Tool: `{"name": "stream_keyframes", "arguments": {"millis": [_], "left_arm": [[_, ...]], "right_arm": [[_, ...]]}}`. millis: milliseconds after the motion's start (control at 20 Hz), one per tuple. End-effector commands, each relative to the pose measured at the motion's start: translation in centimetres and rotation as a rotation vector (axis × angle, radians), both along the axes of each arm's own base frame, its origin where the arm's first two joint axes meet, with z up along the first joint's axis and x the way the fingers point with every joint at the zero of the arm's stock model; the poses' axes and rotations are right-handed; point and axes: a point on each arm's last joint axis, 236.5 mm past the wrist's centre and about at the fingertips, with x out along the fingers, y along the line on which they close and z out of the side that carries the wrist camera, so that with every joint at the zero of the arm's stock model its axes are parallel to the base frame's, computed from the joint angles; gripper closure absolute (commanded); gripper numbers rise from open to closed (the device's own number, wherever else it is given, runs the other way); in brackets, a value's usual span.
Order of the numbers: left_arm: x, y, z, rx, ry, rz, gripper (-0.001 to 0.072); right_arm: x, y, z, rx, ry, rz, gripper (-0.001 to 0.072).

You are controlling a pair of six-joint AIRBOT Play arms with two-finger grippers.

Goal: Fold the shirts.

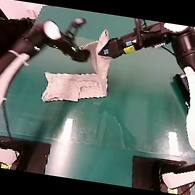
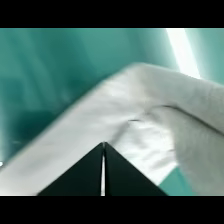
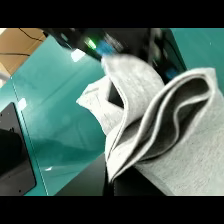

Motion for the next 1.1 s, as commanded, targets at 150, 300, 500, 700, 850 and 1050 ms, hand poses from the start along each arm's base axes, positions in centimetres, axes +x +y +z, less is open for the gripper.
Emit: {"name": "stream_keyframes", "arguments": {"millis": [150,300,500,700,850,1050], "left_arm": [[-2.1,15.5,11.9,0.182,-0.212,0.232,0.0686],[-4.1,18.5,15.8,0.178,-0.283,0.302,0.0686],[-5.6,18.8,16.4,0.181,-0.265,0.302,0.0686],[-6.0,18.7,16.0,0.182,-0.241,0.295,0.0686],[-6.3,18.7,15.7,0.186,-0.224,0.29,0.0686],[-6.4,18.6,15.6,0.184,-0.219,0.288,0.0685]], "right_arm": [[-0.8,5.8,0.0,0.063,-0.064,0.019,0.0701],[-2.0,10.6,-3.3,0.065,-0.081,0.079,0.0699],[-4.2,18.8,-8.0,0.1,-0.148,0.11,0.061],[-7.9,22.2,-9.9,0.082,-0.206,0.2,0.0223],[-5.9,18.0,-9.2,-0.023,-0.255,0.202,0.0223],[-0.7,7.5,-10.8,-0.172,-0.141,0.057,0.0224]]}}
